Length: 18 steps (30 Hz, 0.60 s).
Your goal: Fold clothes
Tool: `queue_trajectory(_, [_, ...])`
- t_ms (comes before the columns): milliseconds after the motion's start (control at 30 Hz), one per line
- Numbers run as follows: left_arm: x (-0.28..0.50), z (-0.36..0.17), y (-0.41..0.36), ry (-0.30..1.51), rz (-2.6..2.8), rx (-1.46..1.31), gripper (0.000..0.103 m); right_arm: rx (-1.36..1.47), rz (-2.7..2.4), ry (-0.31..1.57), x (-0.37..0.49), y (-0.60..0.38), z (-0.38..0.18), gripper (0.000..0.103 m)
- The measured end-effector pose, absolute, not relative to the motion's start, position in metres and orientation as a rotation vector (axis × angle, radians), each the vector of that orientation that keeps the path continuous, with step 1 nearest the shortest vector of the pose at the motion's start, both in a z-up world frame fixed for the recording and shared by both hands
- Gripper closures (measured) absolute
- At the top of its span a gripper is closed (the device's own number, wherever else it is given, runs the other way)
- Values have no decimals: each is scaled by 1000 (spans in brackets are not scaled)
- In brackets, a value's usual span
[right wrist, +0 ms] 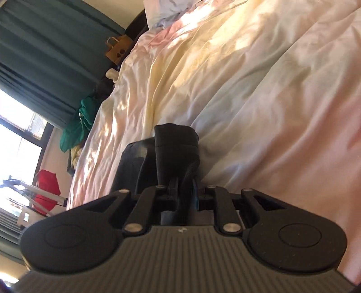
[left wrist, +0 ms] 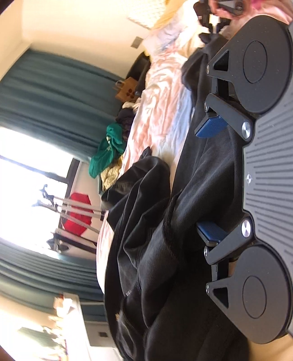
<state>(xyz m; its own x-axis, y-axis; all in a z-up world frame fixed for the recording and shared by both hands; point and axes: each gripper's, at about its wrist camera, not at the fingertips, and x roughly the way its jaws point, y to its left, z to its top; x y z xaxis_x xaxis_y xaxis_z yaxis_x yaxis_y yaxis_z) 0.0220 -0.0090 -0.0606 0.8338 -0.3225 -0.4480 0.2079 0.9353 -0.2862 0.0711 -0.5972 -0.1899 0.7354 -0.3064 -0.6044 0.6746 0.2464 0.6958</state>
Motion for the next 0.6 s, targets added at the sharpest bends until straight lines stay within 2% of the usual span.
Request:
queue_trajectory(100, [22,-56,13,553,-240,-346,20,1144,-670,373,70,-592,-190,87])
queue_trajectory(200, [22,-54,45,631,-184,-530,14,1128,-658,387,74,-594,-187,85])
queue_trajectory(267, [20,-59,69,694,-151,-676,11,1137,-640,384,74,-597,-187,81])
queue_trajectory(300, [18,-62,80,719,-131,-747,12,1147,-622,373,72,-598,-187,77])
queue_trajectory(367, [14,-69,103,768,-91,-889,10,1167,-585,350,69,-598,-187,49])
queue_trajectory(433, [11,-73,119,780,-47,-962,9,1144,-585,366,73,-595,-185,35])
queue_trajectory(600, [22,-97,139,820,42,-1112,8,1095,-598,420,85,-588,-185,35])
